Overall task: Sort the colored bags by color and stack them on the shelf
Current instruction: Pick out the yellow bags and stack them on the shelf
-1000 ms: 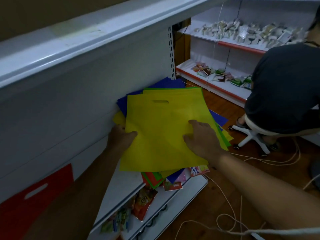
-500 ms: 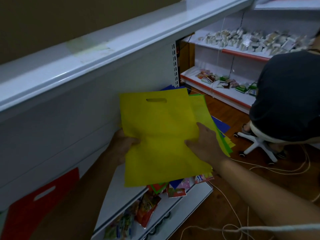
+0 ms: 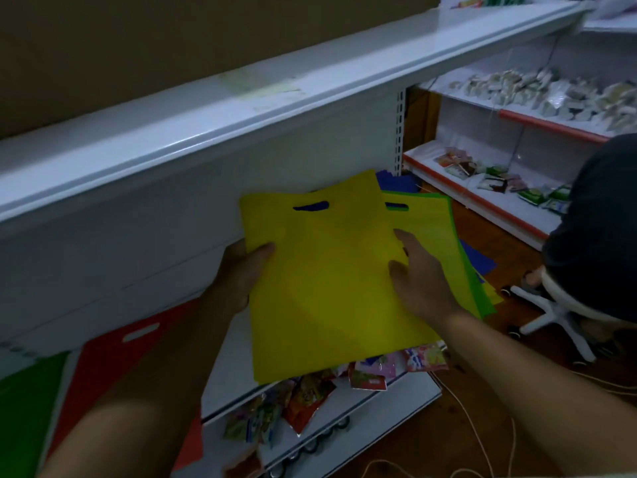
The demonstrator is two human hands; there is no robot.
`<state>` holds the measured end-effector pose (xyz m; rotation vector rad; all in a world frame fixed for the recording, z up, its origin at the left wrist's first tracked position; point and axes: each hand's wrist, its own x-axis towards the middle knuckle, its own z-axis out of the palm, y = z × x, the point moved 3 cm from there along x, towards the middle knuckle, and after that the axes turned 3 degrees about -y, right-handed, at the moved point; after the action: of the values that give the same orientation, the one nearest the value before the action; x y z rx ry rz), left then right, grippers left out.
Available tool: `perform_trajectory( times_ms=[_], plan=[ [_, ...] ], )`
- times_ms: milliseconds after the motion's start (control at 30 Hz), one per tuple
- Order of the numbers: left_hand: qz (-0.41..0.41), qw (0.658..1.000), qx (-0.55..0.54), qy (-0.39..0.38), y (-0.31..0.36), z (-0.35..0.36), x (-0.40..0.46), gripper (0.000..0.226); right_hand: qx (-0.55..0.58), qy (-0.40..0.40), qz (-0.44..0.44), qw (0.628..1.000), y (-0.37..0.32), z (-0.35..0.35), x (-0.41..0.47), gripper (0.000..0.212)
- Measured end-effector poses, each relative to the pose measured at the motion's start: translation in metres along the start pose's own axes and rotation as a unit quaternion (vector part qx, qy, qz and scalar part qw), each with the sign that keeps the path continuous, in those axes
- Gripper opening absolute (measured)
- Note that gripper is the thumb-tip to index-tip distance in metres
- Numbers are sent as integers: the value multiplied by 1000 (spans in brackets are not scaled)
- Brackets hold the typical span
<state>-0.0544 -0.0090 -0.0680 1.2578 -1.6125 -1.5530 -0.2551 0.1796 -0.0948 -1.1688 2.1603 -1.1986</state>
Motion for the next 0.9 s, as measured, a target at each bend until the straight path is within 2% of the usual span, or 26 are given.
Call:
perform_trajectory(
  times_ms=[100,233,367,400,533,600,800,900],
  plan=[
    [46,998,44,21,0,-34,-16,37,8,-26,-29,999,-22,18,-6,64],
    [78,991,82,77,-2,-91,-42,39,-39,-62,-71,995,-62,53,-15,44],
    [63,987,65,130,-9,-163,-77,84,-52,-104,-93,989,-114,97,-35,40],
    [73,985,72,136,-11,-183,-88,87,-52,-116,-102,987,-127,110,-43,41],
    [81,971,99,201,-22,-271,-135,57,-43,-147,-136,979,-185,171,-84,45],
    [75,966,96,230,-32,-322,-158,51,-39,-160,-146,975,-215,208,-108,46],
    [52,974,86,203,-72,-476,-231,54,-51,-192,-161,967,-298,331,-181,48],
    [18,966,72,247,-91,-544,-267,54,-55,-219,-170,959,-336,385,-215,47]
  ],
)
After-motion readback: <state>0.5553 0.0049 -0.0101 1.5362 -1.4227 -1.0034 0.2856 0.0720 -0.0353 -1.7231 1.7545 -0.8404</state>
